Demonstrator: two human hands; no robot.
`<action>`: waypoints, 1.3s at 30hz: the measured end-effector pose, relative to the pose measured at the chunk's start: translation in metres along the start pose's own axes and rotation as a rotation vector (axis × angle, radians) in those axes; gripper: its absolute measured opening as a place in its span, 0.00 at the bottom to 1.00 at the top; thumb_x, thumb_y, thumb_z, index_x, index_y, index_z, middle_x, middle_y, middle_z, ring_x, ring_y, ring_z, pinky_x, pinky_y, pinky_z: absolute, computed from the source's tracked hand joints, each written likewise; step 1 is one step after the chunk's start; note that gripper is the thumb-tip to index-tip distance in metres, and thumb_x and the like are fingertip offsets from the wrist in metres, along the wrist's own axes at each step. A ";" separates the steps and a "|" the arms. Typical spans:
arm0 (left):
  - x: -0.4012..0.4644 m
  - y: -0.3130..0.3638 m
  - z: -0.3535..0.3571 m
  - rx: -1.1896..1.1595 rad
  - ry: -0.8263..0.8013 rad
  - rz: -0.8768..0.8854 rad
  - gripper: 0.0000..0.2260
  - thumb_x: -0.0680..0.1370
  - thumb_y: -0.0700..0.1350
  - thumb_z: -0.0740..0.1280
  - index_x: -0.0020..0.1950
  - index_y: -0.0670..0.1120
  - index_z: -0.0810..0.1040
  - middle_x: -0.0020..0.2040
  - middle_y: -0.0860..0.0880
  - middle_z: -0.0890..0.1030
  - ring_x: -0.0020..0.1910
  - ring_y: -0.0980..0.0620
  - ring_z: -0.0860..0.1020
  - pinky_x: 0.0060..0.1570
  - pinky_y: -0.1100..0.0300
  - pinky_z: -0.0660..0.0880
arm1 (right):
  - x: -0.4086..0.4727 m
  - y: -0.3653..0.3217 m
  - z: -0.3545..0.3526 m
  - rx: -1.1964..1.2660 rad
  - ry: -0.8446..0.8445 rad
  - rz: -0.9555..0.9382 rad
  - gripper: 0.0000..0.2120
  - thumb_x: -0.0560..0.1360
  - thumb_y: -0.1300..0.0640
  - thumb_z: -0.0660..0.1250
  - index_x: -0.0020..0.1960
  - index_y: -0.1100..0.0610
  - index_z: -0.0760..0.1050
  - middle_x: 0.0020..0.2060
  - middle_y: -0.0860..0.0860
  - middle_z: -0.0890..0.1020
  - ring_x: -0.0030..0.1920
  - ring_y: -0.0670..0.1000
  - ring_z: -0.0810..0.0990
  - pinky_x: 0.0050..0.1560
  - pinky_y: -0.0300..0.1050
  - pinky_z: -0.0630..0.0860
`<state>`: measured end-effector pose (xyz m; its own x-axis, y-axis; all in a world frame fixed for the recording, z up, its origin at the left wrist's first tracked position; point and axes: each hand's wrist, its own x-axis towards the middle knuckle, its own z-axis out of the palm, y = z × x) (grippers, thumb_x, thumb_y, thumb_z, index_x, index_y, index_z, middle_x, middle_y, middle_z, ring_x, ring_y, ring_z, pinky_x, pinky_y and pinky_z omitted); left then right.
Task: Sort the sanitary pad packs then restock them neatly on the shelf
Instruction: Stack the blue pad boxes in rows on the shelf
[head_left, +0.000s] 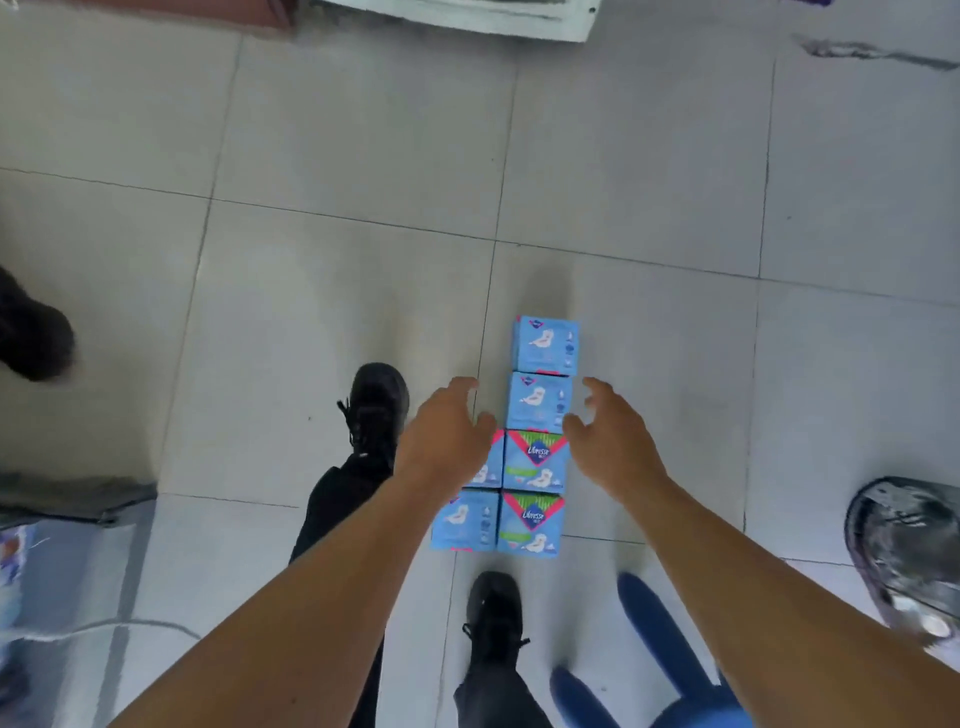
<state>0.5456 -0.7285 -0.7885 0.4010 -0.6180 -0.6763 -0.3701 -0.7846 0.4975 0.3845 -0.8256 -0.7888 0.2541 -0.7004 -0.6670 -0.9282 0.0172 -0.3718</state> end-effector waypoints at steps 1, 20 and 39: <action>0.026 0.003 0.007 -0.028 -0.024 -0.008 0.21 0.78 0.49 0.62 0.71 0.50 0.68 0.63 0.47 0.76 0.59 0.47 0.76 0.61 0.50 0.73 | 0.022 0.002 0.005 0.025 -0.001 0.028 0.26 0.78 0.53 0.63 0.75 0.54 0.61 0.65 0.55 0.74 0.61 0.55 0.76 0.61 0.47 0.72; 0.330 -0.038 0.179 -0.250 -0.390 -0.134 0.27 0.81 0.56 0.58 0.78 0.53 0.54 0.72 0.47 0.71 0.67 0.44 0.73 0.64 0.47 0.72 | 0.318 0.098 0.121 0.406 -0.092 0.390 0.29 0.68 0.37 0.61 0.64 0.50 0.70 0.48 0.49 0.82 0.44 0.50 0.82 0.40 0.44 0.74; 0.132 0.058 -0.007 -0.386 0.204 0.353 0.17 0.74 0.47 0.72 0.61 0.52 0.73 0.55 0.52 0.77 0.54 0.53 0.74 0.51 0.57 0.73 | 0.143 -0.084 -0.013 0.909 -0.093 -0.055 0.31 0.68 0.38 0.71 0.65 0.53 0.72 0.54 0.51 0.83 0.54 0.52 0.83 0.53 0.50 0.79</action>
<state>0.5827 -0.8559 -0.8453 0.4765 -0.8137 -0.3330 -0.1931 -0.4664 0.8633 0.4955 -0.9363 -0.8445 0.3486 -0.6575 -0.6680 -0.3530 0.5681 -0.7434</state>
